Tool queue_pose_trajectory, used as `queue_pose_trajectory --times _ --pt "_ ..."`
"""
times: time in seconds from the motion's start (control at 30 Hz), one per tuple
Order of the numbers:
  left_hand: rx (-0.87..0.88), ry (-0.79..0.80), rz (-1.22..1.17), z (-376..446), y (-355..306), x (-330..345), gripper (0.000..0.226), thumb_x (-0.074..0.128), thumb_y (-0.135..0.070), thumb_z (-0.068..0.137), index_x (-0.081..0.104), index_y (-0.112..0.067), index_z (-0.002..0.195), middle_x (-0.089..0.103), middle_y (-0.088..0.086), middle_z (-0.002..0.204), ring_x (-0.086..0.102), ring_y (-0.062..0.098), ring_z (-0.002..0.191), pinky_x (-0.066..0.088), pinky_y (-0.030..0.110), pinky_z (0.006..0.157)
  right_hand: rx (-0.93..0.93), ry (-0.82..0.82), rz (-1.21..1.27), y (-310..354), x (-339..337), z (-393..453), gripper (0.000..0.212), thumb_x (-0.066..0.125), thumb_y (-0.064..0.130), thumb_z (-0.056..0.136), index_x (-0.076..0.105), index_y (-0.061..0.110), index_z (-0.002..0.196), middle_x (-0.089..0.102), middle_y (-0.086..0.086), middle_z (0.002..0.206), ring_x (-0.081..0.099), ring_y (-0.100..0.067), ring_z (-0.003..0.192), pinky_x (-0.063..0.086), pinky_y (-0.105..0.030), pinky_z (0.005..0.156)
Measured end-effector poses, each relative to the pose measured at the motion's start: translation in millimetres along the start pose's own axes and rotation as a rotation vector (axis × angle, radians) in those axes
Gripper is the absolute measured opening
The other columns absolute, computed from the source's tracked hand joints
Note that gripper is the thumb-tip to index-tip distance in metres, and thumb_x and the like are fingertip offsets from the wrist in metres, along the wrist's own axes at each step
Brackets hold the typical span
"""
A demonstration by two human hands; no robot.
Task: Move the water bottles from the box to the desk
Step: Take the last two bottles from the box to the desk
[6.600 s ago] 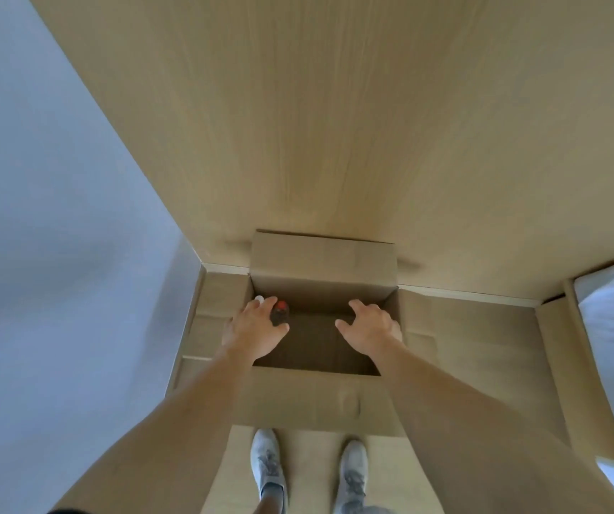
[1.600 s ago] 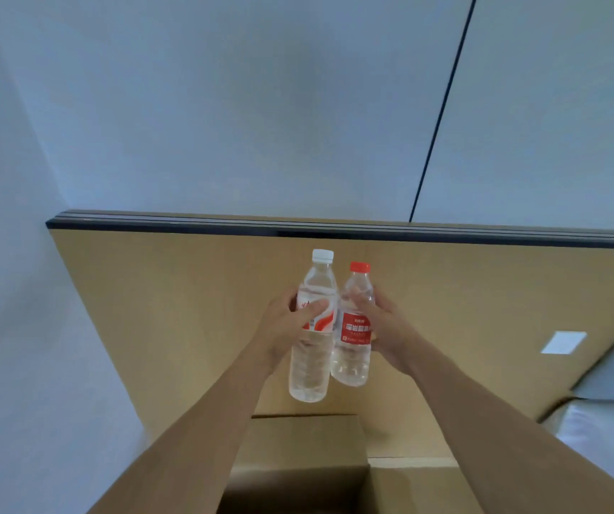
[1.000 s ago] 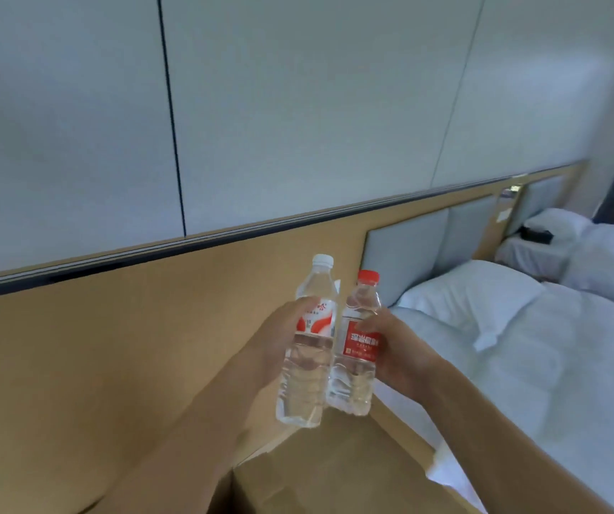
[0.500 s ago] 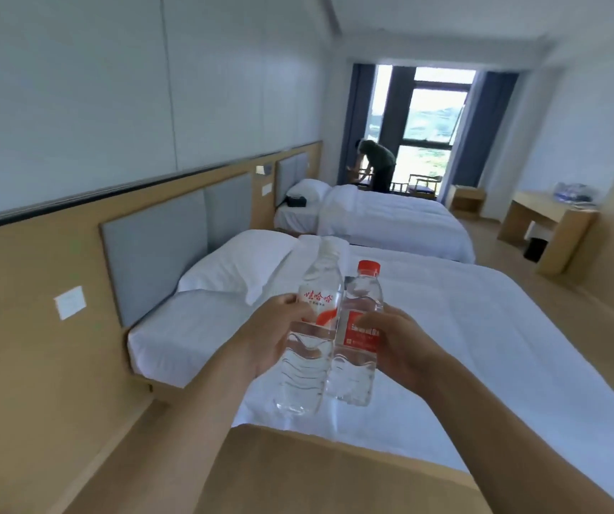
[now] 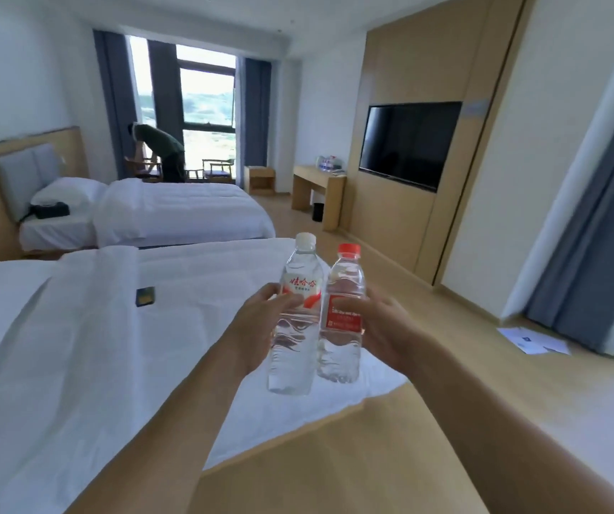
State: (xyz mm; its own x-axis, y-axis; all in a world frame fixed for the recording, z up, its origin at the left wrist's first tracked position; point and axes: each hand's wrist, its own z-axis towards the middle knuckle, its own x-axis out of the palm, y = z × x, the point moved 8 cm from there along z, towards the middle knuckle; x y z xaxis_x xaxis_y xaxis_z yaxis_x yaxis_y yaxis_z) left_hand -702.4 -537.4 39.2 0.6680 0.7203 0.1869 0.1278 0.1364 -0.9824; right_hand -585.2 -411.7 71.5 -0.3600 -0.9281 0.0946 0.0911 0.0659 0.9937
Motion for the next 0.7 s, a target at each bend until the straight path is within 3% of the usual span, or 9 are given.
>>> queue_pose_trajectory --times 0.1,0.23,0.33,0.4,0.5,0.6,0.7 --pt "-0.008 0.094 0.018 53 11 52 0.027 0.069 -0.025 0.093 0.065 -0.018 0.119 0.076 0.006 0.106 0.075 0.023 0.091 0.06 0.043 0.081 -0.004 -0.172 0.003 3 -67 17 0.034 0.067 0.003 0.089 0.062 0.004 0.123 0.068 -0.025 0.119 0.063 -0.046 0.114 0.052 -0.058 0.097" --pt "-0.007 0.199 0.031 119 25 105 0.035 0.073 -0.033 0.085 0.066 -0.023 0.119 0.076 0.001 0.107 0.075 0.022 0.094 0.059 0.048 0.09 -0.027 -0.254 0.057 -3 -135 58 0.034 0.069 0.006 0.089 0.061 0.0 0.121 0.063 -0.033 0.122 0.06 -0.053 0.115 0.047 -0.064 0.1" --pt "-0.022 0.238 0.02 173 35 128 0.033 0.072 -0.032 0.087 0.066 -0.023 0.119 0.076 0.001 0.107 0.075 0.022 0.094 0.06 0.046 0.087 -0.024 -0.321 0.047 -12 -175 97 0.047 0.074 0.011 0.088 0.053 -0.002 0.127 0.06 -0.035 0.123 0.06 -0.054 0.113 0.047 -0.067 0.099" --pt "-0.048 0.256 -0.001 209 40 141 0.03 0.07 -0.029 0.091 0.064 -0.023 0.12 0.076 0.0 0.105 0.076 0.02 0.092 0.062 0.037 0.075 -0.011 -0.352 0.063 -20 -199 122 0.052 0.073 0.012 0.088 0.048 0.0 0.133 0.059 -0.035 0.126 0.061 -0.052 0.112 0.047 -0.067 0.098" --pt "-0.077 0.283 -0.002 259 46 161 0.026 0.067 -0.026 0.094 0.064 -0.02 0.12 0.077 0.002 0.103 0.076 0.019 0.09 0.059 0.025 0.064 0.01 -0.327 0.092 -26 -232 152 0.054 0.074 0.01 0.088 0.047 0.003 0.135 0.058 -0.034 0.127 0.06 -0.052 0.115 0.047 -0.066 0.1" --pt "-0.073 0.333 0.016 302 52 192 0.027 0.066 -0.026 0.095 0.065 -0.018 0.12 0.076 0.005 0.105 0.075 0.022 0.092 0.06 0.031 0.071 0.038 -0.289 0.138 -28 -269 166 0.058 0.066 0.002 0.079 0.048 0.002 0.134 0.061 -0.031 0.12 0.064 -0.045 0.108 0.055 -0.053 0.091" --pt "-0.08 0.414 0.024 331 64 235 0.026 0.064 -0.026 0.096 0.066 -0.016 0.12 0.075 0.009 0.108 0.075 0.024 0.094 0.061 0.038 0.079 0.031 -0.26 0.181 -30 -308 166 0.049 0.059 -0.006 0.082 0.05 -0.008 0.13 0.063 -0.03 0.115 0.065 -0.042 0.106 0.055 -0.048 0.089"
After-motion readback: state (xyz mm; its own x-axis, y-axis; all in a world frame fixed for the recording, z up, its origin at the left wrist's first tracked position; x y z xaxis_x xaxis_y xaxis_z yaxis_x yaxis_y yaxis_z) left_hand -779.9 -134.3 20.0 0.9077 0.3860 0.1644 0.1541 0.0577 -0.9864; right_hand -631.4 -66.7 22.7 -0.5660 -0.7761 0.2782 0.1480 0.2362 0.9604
